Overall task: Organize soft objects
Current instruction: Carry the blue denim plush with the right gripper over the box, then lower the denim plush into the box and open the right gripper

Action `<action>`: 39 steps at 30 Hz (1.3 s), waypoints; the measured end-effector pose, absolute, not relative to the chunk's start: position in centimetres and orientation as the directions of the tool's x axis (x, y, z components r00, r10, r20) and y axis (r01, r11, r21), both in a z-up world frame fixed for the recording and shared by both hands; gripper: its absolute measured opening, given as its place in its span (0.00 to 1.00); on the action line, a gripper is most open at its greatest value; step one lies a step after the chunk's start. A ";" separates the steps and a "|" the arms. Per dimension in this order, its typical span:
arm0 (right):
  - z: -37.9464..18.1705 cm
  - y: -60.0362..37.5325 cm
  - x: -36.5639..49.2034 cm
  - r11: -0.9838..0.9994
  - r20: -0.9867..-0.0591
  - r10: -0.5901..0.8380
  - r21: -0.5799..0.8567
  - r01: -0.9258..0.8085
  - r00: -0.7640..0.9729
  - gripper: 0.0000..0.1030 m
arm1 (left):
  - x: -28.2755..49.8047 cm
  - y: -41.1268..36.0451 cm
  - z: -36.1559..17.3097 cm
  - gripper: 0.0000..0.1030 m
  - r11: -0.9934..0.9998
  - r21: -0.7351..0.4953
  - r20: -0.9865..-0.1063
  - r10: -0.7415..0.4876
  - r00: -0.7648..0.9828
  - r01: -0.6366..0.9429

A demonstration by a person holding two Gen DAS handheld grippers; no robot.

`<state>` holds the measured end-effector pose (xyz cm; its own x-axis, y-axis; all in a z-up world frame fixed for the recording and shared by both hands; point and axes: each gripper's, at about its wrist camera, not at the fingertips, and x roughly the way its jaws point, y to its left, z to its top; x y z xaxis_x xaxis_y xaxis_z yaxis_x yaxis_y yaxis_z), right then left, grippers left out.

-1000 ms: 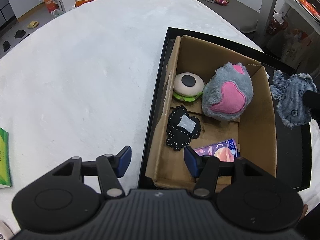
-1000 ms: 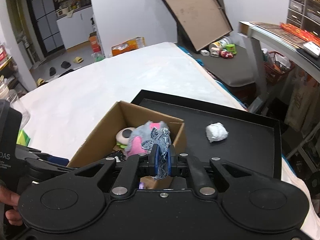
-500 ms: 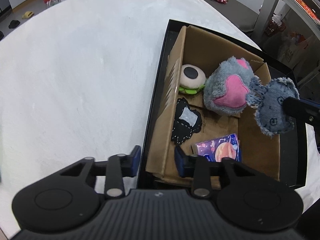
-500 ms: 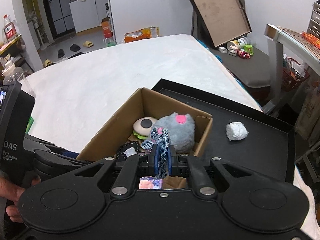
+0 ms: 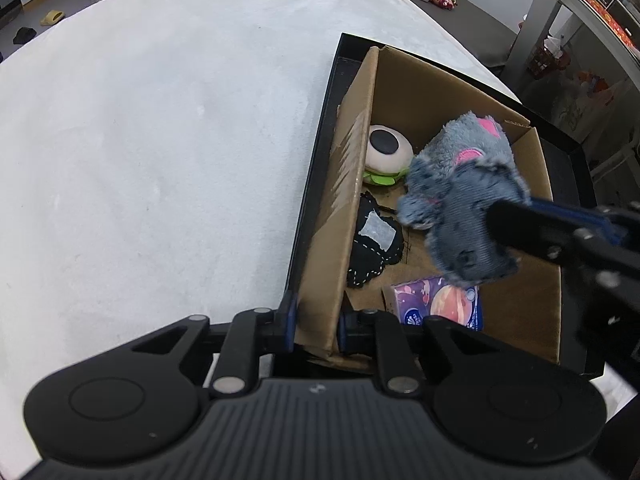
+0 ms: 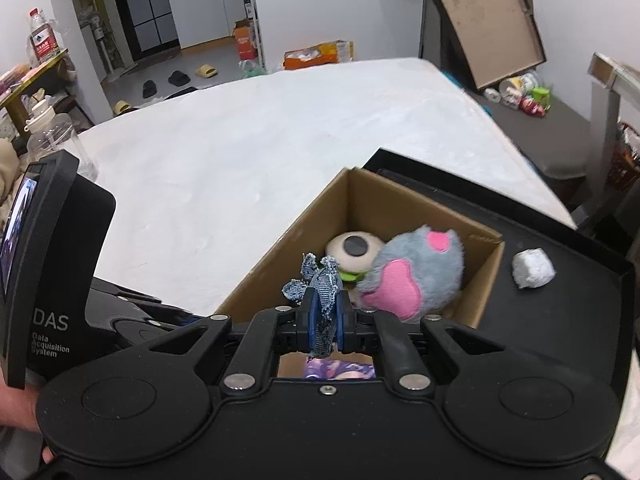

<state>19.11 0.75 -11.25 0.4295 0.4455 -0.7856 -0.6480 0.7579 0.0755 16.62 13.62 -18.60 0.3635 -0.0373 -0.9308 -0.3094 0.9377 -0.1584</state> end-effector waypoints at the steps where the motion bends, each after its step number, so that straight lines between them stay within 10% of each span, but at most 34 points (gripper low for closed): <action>1: -11.4 0.9 19.1 0.759 -0.789 0.447 0.087 -0.645 0.421 0.09 | 16.6 13.7 -18.7 0.17 0.936 -0.162 -0.931 -0.040 0.362 -0.311; 24: -14.2 -0.7 21.6 0.802 -0.823 0.521 0.383 -0.459 0.224 0.18 | 16.8 14.0 -18.8 0.18 0.933 -0.171 -0.934 -0.051 0.354 -0.316; 39: -10.9 -4.0 21.5 0.803 -0.782 0.524 0.321 -0.503 0.338 0.81 | 16.9 13.5 -18.0 0.22 0.939 -0.133 -0.935 -0.013 0.356 -0.317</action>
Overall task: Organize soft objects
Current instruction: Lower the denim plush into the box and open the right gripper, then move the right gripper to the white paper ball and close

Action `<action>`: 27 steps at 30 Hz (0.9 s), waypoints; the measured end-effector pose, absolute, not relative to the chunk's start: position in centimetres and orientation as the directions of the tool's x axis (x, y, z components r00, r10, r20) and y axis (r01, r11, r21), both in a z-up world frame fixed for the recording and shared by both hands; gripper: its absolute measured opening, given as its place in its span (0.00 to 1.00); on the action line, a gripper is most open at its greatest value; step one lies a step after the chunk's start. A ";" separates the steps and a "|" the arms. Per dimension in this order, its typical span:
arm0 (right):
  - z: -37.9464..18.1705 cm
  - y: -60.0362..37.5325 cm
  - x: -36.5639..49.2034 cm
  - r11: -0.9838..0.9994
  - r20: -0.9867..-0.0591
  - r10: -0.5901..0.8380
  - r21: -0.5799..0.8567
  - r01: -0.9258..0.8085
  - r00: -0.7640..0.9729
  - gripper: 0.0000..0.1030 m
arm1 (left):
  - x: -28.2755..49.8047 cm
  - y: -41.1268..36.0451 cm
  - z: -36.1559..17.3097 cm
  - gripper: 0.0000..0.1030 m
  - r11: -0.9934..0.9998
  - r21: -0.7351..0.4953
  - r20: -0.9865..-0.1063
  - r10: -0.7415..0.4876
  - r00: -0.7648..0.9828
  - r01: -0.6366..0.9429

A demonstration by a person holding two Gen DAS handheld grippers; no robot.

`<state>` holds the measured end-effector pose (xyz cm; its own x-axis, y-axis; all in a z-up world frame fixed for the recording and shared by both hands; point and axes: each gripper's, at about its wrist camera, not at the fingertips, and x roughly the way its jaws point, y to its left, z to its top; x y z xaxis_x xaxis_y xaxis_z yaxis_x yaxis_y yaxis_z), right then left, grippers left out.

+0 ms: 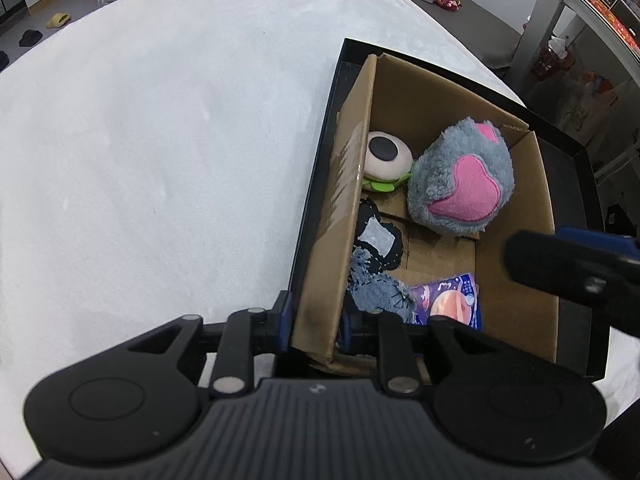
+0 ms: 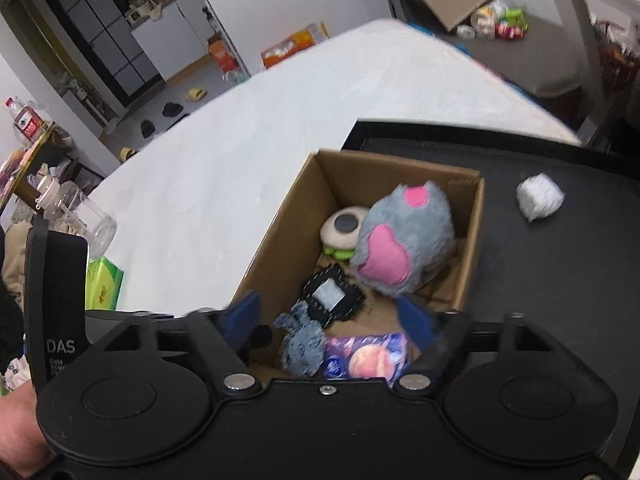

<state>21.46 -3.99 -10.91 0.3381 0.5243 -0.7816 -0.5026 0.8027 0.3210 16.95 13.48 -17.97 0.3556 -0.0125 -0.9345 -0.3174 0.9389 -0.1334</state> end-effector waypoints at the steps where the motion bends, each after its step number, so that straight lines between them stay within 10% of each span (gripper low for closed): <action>1: -10.8 -4.2 21.5 0.806 -0.778 0.520 0.311 -0.504 0.352 0.84 | 17.0 13.5 -17.9 0.22 0.939 -0.131 -0.935 -0.010 0.353 -0.319; 27: -11.1 -11.6 24.9 0.854 -0.712 0.496 0.293 -0.430 0.497 0.97 | 19.3 11.4 -16.8 0.54 0.945 0.036 -0.947 0.137 0.292 -0.325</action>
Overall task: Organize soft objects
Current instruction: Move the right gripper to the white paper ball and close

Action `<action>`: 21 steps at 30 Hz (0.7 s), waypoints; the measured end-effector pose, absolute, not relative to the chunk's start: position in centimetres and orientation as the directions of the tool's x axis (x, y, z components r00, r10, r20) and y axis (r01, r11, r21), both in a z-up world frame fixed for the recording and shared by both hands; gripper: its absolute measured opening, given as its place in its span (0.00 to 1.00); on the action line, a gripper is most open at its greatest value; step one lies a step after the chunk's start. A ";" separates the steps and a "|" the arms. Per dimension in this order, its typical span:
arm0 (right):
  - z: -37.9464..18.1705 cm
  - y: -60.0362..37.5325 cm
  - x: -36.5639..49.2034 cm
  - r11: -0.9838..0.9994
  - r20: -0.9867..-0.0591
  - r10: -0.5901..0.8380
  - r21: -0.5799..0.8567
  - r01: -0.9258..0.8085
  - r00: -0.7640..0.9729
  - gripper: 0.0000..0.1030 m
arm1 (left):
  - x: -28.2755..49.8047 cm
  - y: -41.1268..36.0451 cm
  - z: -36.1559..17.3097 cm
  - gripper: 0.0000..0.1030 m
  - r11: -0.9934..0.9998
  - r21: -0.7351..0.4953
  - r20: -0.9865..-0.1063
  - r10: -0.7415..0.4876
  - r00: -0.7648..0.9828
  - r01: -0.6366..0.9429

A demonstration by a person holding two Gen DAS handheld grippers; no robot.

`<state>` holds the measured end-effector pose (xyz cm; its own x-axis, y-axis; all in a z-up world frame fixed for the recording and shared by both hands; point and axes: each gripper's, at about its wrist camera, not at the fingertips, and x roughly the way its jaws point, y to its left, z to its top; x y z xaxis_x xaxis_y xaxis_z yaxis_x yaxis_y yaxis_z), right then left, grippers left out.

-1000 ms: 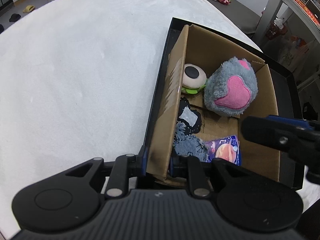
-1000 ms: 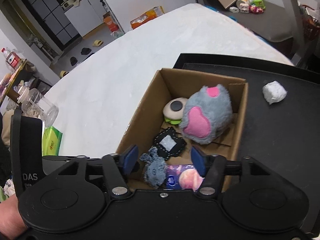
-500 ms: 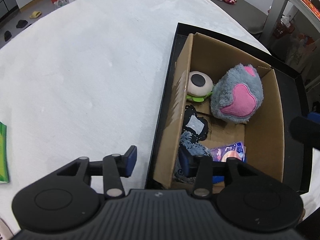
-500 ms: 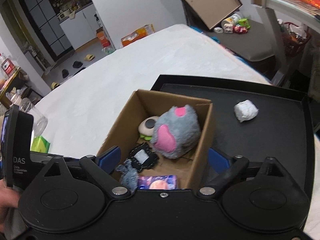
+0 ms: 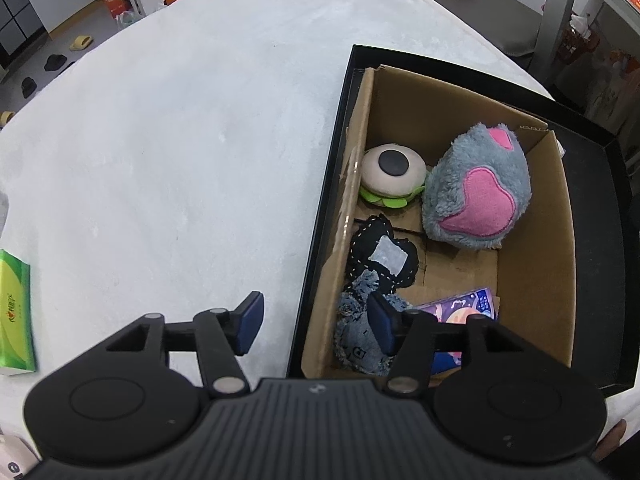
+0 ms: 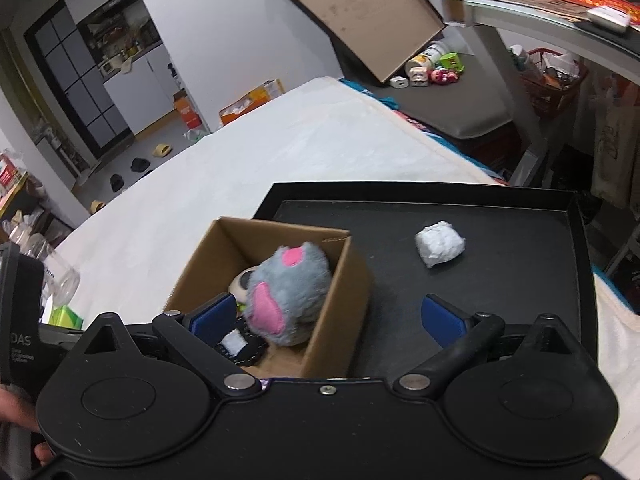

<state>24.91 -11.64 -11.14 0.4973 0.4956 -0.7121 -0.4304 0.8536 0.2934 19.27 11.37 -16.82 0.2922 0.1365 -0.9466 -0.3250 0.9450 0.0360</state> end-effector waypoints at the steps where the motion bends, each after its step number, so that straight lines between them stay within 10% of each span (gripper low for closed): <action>1: -11.2 -11.9 25.1 0.854 -0.710 0.496 0.296 -0.428 0.500 0.97 | 19.4 11.2 -16.8 0.54 0.945 0.043 -0.947 0.143 0.289 -0.324; 21: -16.4 -15.7 33.2 0.905 -0.712 0.418 0.276 -0.323 0.564 0.97 | 22.8 9.5 -18.7 0.62 0.936 0.180 -0.952 0.243 0.188 -0.301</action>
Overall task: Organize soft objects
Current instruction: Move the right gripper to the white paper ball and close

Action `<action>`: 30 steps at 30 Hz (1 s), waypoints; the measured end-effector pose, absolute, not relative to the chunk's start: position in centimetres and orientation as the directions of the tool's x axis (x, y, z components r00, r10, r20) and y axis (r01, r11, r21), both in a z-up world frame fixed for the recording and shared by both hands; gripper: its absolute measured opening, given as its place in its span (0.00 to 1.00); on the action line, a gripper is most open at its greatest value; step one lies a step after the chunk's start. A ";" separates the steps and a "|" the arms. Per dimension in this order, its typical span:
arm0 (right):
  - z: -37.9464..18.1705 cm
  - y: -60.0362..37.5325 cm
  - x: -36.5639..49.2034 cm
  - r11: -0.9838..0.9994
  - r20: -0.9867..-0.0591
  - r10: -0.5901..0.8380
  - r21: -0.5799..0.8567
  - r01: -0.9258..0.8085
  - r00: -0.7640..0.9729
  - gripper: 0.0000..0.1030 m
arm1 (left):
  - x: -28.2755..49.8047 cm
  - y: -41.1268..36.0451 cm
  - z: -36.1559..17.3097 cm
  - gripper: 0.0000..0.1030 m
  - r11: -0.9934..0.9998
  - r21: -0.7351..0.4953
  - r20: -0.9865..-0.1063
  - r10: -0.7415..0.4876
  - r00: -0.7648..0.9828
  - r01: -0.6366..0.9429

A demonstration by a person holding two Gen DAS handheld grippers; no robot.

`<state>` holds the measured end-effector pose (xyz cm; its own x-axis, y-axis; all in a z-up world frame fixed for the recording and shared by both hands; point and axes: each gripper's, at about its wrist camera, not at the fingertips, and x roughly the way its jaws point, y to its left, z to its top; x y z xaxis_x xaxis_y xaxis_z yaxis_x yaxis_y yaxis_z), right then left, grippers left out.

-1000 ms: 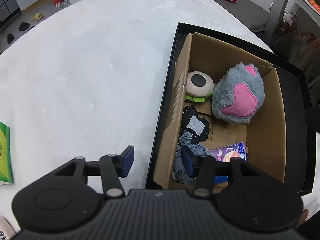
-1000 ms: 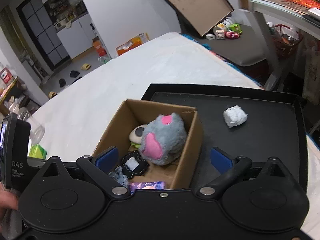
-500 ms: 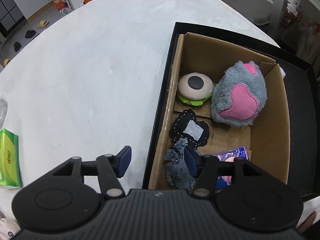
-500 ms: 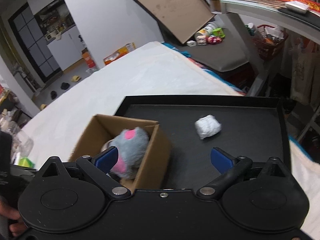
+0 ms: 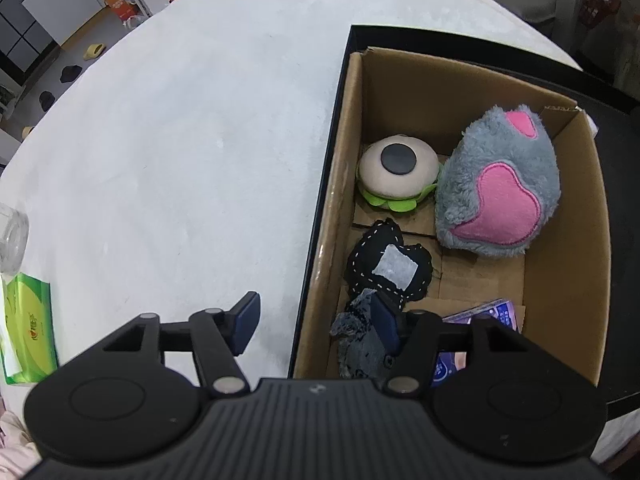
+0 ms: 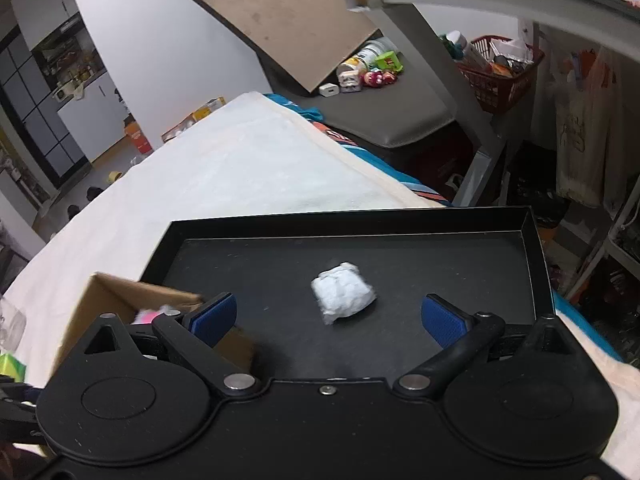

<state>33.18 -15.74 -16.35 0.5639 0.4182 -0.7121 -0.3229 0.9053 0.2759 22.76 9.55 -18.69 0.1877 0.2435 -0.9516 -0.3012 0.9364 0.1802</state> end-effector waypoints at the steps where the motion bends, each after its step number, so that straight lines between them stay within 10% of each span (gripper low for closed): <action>1: -16.9 -15.9 33.5 0.905 -0.715 0.420 0.282 -0.319 0.560 0.97 | 23.0 9.5 -18.8 0.63 0.935 0.188 -0.952 0.249 0.180 -0.299; 24: -22.5 -15.5 36.6 0.892 -0.714 0.430 0.243 -0.381 0.552 0.95 | 26.0 9.7 -20.7 0.65 0.902 0.300 -0.938 0.338 0.073 -0.310; 30: -23.3 -15.2 36.9 0.885 -0.710 0.442 0.249 -0.393 0.548 0.74 | 26.5 8.5 -20.7 0.65 0.903 0.329 -0.931 0.360 0.067 -0.276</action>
